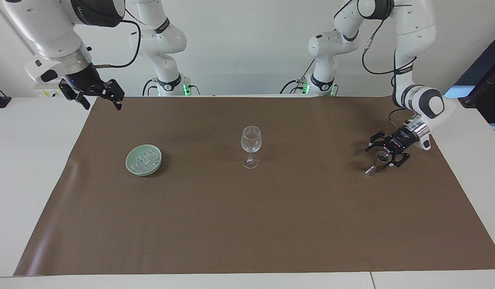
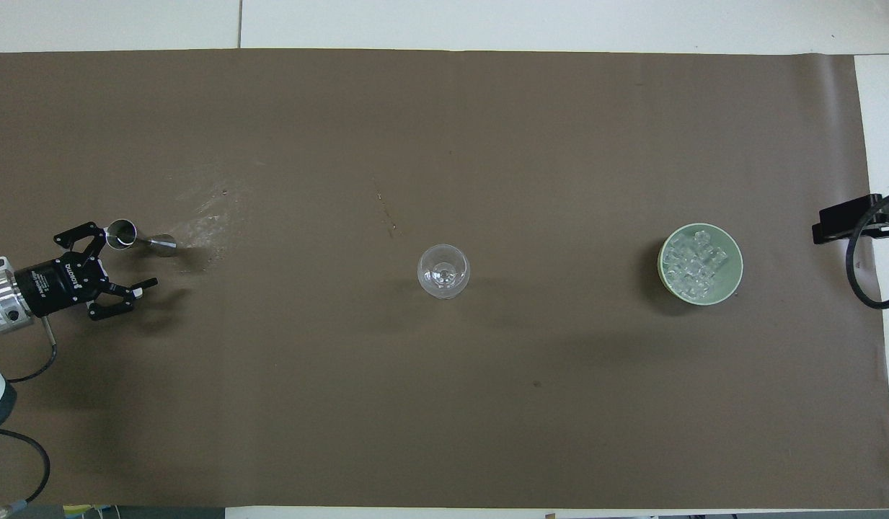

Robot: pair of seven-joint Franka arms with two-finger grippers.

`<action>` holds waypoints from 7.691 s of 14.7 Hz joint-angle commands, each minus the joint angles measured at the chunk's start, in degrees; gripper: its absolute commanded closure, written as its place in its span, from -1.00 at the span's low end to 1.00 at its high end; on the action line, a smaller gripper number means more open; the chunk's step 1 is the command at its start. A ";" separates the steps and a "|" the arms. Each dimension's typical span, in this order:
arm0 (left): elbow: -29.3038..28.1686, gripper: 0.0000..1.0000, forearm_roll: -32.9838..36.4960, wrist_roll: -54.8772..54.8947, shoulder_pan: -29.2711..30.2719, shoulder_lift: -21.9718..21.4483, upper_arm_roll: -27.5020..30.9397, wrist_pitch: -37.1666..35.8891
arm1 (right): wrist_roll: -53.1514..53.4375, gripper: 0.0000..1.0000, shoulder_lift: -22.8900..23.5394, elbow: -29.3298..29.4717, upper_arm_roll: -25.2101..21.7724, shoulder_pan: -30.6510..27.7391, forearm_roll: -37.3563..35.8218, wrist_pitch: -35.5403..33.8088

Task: Pour wine and add ice with both arms
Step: 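Reach the left gripper to the silver cup and close on it, then lift the silver cup with the left gripper toward the clear glass, then tilt the silver cup over the clear glass with the left gripper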

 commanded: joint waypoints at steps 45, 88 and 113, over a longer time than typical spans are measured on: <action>-2.35 1.00 -1.14 -21.58 -21.83 -20.47 0.31 2.90 | -0.94 -1.00 -0.88 -0.83 0.45 -0.68 0.16 0.06; 19.44 1.00 76.37 -71.33 -45.83 -12.21 -17.36 12.76 | -0.94 -1.00 -0.88 -0.83 0.45 -0.68 0.16 0.06; 21.91 1.00 96.95 -73.09 -51.11 -10.81 -17.79 15.39 | -1.03 -1.00 -0.96 -1.01 0.45 -0.07 0.25 0.67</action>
